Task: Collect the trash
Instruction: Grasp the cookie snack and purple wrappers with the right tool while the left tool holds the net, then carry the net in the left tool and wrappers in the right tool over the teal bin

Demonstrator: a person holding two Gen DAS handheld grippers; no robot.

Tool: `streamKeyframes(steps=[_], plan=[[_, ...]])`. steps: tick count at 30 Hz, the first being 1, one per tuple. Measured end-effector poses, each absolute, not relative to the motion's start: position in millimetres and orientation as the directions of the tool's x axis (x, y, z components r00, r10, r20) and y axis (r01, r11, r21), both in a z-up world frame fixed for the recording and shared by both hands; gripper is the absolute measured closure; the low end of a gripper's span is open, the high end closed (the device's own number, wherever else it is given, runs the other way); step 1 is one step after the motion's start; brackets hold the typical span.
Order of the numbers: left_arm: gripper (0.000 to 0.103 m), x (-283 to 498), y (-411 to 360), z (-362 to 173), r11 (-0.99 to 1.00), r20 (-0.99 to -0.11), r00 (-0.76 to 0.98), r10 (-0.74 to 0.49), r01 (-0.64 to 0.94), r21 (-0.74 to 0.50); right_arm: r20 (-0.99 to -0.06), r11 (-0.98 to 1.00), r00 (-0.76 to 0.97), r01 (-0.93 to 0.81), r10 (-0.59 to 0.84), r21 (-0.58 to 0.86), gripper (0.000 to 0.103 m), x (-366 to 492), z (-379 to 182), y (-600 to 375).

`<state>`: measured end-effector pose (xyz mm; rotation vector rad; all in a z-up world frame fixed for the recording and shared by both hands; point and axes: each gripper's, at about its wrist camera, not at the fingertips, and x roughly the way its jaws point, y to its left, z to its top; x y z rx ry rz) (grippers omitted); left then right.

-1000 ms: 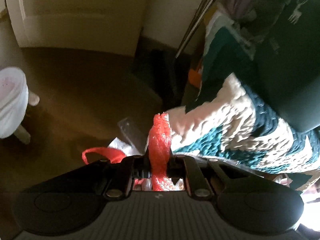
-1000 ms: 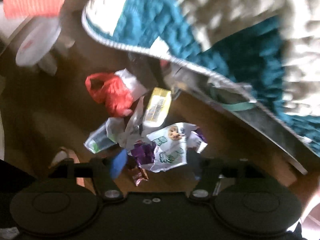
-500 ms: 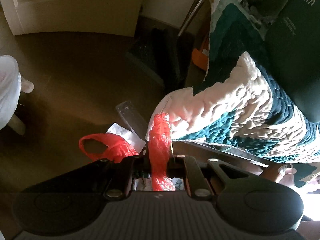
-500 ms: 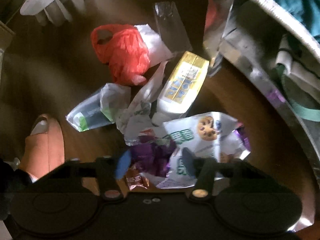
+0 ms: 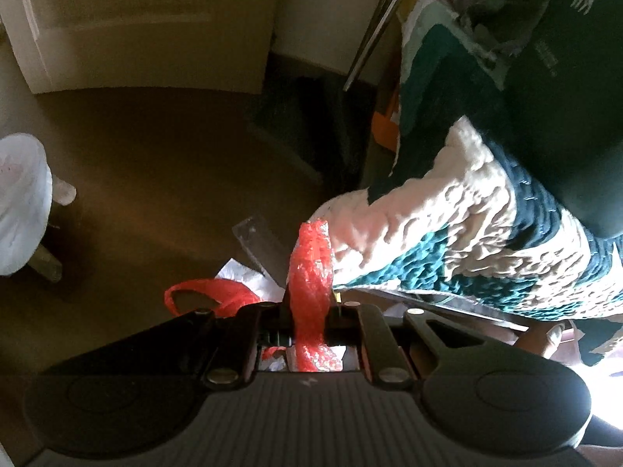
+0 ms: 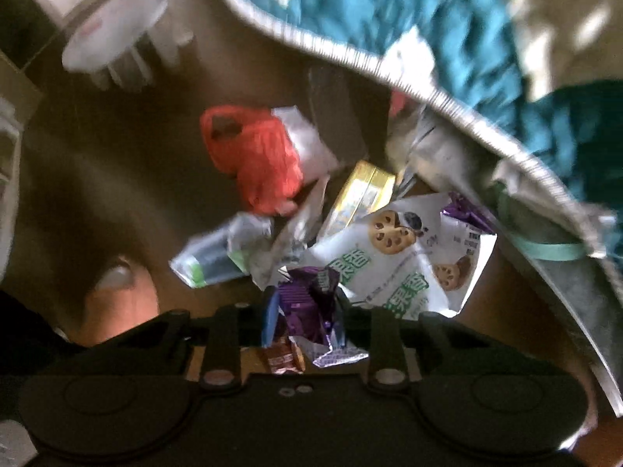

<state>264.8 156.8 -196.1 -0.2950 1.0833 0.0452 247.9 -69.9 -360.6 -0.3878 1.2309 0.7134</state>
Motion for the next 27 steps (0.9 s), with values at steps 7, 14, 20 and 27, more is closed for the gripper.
streamKeyframes(steps=[7,14,20,27], plan=[[0.092,241,146,-169,0.96,-0.848,0.522,-0.094,-0.178,-0.216,-0.913,0.736,0.218,-0.667,0.346,0.119,0.075,214,-254,-82],[0.092,203,135,-126,0.941,-0.808,0.57,-0.148,-0.17,-0.292,-0.885,0.735,0.272,-0.669,0.377,0.107,0.075,170,-168,-88],[0.092,171,119,-64,0.948,-0.745,0.642,-0.179,-0.089,-0.304,-0.838,0.718,0.345,-0.691,0.423,0.078,0.075,138,-96,-95],[0.092,157,99,10,0.958,-0.67,0.717,-0.191,-0.013,-0.287,-0.766,0.726,0.455,-0.688,0.455,0.023,0.075,122,-10,-112]])
